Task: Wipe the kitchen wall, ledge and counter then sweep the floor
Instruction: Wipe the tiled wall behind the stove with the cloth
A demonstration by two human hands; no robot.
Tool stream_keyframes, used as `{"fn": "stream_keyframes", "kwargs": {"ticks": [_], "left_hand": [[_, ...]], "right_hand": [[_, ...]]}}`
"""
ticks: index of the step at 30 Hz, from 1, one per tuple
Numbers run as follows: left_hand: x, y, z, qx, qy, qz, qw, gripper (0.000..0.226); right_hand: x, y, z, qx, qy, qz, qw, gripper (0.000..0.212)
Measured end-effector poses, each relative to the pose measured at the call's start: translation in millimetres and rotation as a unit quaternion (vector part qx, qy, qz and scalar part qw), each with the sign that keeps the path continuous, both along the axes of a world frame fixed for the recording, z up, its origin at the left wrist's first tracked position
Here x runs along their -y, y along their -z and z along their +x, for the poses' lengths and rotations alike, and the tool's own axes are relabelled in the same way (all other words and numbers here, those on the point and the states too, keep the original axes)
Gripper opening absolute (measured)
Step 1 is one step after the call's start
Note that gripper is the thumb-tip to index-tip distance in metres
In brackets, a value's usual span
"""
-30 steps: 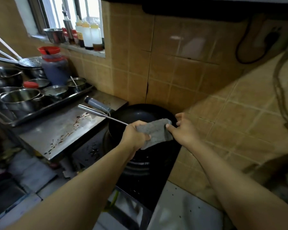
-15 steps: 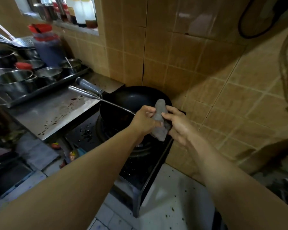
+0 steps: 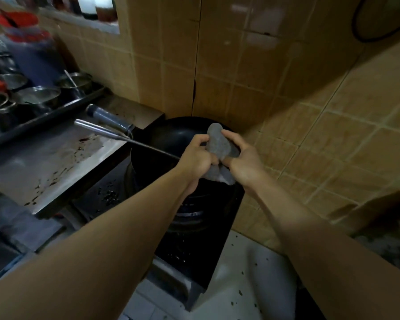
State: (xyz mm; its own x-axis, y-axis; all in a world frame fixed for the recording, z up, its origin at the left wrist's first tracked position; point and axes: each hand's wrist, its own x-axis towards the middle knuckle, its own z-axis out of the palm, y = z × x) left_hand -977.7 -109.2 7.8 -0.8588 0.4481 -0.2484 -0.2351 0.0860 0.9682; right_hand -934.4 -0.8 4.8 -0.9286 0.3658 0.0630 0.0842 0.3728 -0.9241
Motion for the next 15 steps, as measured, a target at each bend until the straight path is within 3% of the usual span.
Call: {"fn": "stream_keyframes", "kwargs": {"ticks": [6,11,15], "left_hand": [[-7,-10,-30,-0.010,0.034,0.041,0.999,0.050],[-18,-10,-55,-0.053,0.066,0.005,0.996,0.051],[-28,-11,-87,-0.081,0.046,-0.031,0.995,0.050]], "right_hand": [[-9,-7,-32,-0.035,0.062,0.015,0.997,0.047],[-26,-4,-51,-0.068,0.098,0.043,0.992,0.043],[-49,-2,-71,-0.088,0.156,0.121,0.976,0.039]]}}
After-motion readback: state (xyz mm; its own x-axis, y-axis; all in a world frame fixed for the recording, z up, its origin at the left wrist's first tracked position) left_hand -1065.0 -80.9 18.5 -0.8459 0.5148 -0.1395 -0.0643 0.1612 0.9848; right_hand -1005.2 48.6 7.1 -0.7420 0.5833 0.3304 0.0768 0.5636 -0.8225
